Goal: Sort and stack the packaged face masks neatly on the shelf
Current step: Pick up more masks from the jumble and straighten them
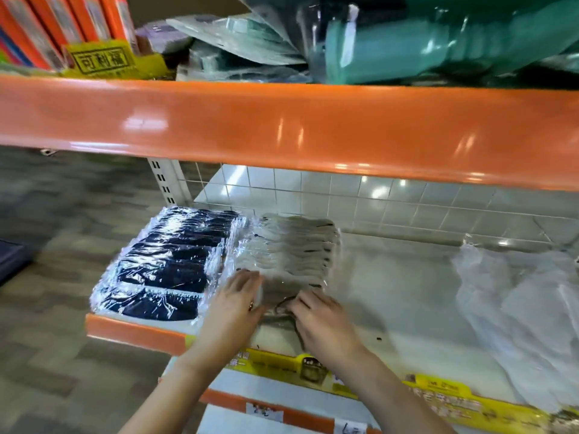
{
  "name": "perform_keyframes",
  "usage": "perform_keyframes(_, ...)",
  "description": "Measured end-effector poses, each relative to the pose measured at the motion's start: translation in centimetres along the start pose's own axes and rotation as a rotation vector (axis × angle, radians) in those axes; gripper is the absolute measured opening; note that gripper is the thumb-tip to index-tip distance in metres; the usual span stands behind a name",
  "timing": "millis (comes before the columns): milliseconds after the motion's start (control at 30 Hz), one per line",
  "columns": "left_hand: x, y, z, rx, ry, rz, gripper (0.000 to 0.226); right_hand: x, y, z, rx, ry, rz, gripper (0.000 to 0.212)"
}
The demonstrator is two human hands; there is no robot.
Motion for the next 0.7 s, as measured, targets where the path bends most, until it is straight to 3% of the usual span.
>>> perform_keyframes(100, -0.5, 0.8, -2.1, 0.102, -0.049, -0.050, 0.065, 0.0, 0.0, -0.3, 0.018, -0.012, -0.041, 0.008)
perform_keyframes(233, 0.3, 1.1, -3.7, 0.218, 0.000, -0.027, 0.077, -0.5, 0.2, -0.9, 0.156, -0.095, -0.168, 0.035)
perform_keyframes(400, -0.5, 1.0, -4.2, 0.291, -0.079, -0.108, 0.094, -0.7, 0.6, -1.5, 0.129, -0.111, -0.196, 0.025)
perform_keyframes(500, -0.7, 0.9, -4.3, 0.292, -0.182, -0.151, 0.081, -0.9, 0.9, -1.4, 0.051, -0.090, -0.219, 0.032)
perform_keyframes(600, -0.9, 0.6, -3.4, 0.217, -0.267, -0.181, 0.053, -0.8, 1.0, -1.2, 0.030, -0.097, -0.218, 0.037)
perform_keyframes(700, -2.0, 0.3, -2.4, 0.146, -0.185, -0.179, 0.047, -0.9, 1.3, -0.6, 0.037, -0.083, -0.203, 0.028)
Point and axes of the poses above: each hand's wrist, its own y-axis away from the middle knuckle, its own z-axis out of the back of the hand, x = y × z, the point moved 10 cm from there along -y, towards the middle knuckle, and after that the axes turned 9 degrees about -y, right-handed, at the moved point
